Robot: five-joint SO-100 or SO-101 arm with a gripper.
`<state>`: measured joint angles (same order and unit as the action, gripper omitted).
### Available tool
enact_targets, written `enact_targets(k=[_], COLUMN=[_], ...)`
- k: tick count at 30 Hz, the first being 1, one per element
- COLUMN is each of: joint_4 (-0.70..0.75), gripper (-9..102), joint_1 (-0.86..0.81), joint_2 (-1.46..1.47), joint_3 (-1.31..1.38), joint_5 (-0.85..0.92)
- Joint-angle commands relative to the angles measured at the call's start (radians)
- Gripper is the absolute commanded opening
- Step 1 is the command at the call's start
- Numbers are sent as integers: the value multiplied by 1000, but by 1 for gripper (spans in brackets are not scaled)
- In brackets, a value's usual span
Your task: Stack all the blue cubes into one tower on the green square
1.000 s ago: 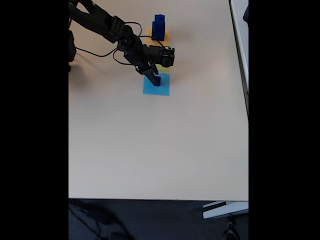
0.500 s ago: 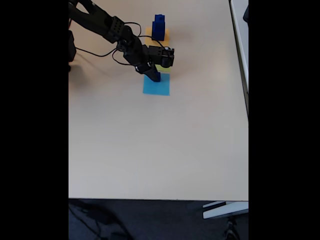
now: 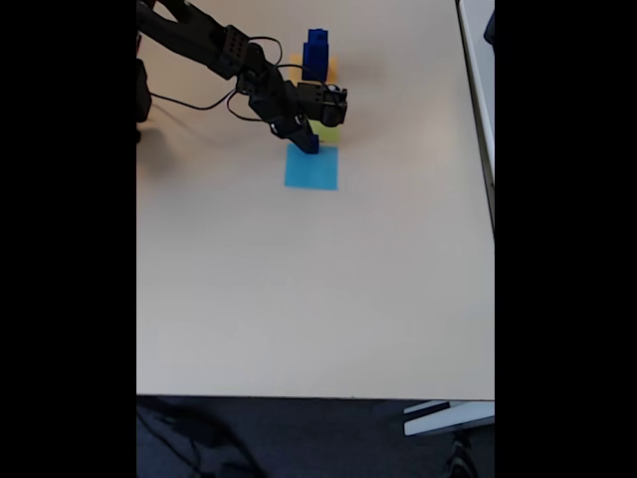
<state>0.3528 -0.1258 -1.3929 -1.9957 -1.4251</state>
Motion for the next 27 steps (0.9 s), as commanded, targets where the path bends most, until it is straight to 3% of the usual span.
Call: enact_targets(k=[1,27], joint_4=[6,74], gripper=[0,0], joint_1=[26,-20], joint_2=[-66,-121], joint_3=[55,110], joint_5=[-29,5])
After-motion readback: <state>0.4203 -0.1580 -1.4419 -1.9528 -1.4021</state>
